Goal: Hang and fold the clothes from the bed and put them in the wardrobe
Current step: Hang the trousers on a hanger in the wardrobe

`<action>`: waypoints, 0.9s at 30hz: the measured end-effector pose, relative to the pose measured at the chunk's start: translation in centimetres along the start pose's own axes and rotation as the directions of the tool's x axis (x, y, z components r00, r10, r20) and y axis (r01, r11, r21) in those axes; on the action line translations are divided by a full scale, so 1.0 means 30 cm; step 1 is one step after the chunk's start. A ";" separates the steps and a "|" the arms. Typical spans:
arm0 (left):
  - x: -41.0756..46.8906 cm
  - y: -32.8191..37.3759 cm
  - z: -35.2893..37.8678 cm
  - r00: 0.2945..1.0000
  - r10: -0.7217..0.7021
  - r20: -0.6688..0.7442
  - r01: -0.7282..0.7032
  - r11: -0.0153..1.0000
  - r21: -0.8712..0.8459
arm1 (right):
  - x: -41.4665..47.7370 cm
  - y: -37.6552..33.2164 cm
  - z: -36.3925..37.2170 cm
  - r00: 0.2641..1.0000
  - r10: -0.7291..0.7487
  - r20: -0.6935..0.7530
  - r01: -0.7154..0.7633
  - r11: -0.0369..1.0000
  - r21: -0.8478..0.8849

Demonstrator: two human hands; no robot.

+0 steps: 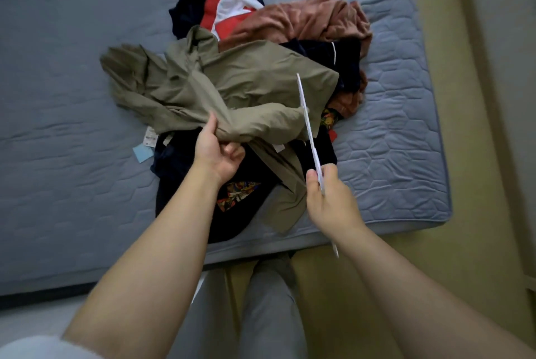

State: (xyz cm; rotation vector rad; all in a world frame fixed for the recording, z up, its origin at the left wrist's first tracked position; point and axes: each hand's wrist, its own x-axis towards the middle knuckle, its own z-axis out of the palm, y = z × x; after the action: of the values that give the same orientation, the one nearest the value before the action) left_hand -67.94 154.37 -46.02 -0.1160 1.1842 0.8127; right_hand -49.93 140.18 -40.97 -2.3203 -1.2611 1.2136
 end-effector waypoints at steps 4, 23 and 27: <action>-0.175 -0.017 0.030 0.994 0.082 -0.074 -0.050 0.931 0.362 | -0.061 -0.094 -0.105 0.996 -0.084 -0.013 0.084 0.996 -0.031; -0.607 -0.087 -0.153 0.775 0.627 -0.083 -0.191 0.357 0.914 | -0.351 -0.242 -0.270 0.990 -0.105 0.091 0.118 0.981 -0.155; -0.730 -0.135 -0.169 0.865 0.502 0.001 -0.342 0.588 0.733 | -0.407 -0.233 -0.283 0.984 -0.118 0.133 0.130 0.988 -0.082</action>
State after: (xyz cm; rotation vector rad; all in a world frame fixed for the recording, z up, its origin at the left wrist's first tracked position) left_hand -72.33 138.02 -30.68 0.7933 1.6964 0.6974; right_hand -51.05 136.29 -25.03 -2.2167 -1.5098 1.3063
